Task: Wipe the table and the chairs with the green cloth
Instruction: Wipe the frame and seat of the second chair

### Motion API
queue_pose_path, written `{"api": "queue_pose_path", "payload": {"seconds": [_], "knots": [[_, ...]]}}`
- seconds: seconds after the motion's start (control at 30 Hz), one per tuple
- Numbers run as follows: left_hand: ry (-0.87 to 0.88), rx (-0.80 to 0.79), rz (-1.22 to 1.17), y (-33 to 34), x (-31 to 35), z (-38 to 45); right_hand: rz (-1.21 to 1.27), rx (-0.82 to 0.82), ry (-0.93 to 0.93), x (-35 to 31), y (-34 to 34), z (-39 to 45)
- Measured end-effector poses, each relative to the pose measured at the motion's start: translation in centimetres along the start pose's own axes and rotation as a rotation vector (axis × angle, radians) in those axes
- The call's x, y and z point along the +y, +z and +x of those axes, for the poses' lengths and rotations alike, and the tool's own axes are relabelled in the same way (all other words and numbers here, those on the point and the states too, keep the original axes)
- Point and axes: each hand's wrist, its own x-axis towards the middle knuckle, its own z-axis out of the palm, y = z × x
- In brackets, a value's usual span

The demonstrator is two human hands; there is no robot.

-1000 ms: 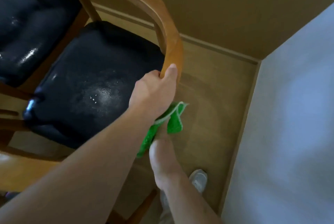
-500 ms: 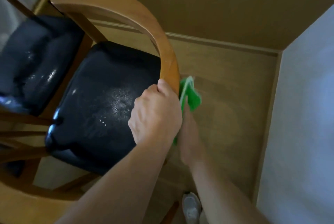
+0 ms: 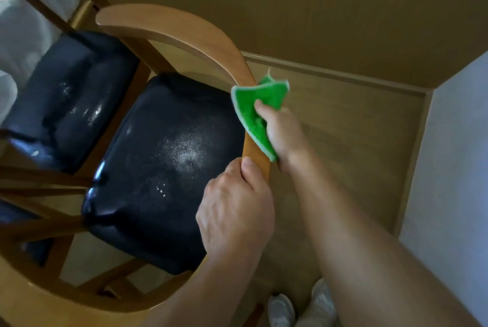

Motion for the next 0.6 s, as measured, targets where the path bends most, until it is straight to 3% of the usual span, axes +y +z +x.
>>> {"api": "queue_pose_path", "payload": {"seconds": [0.2, 0.4, 0.5, 0.6], "knots": [[0.013, -0.003, 0.015, 0.0, -0.3, 0.0, -0.025, -0.029, 0.056, 0.0, -0.7, -1.9], [-0.001, -0.036, 0.015, -0.4, 0.2, -0.1, -0.122, -0.257, 0.273, 0.2, -2.3, -7.8], [-0.008, -0.033, 0.029, -0.5, 0.3, -0.1, -0.233, -0.227, 0.306, -1.2, -2.0, -6.4], [0.007, -0.04, 0.052, -0.5, 0.2, 0.0, -0.384, -0.151, 0.224, -2.1, -0.6, -3.3]]}}
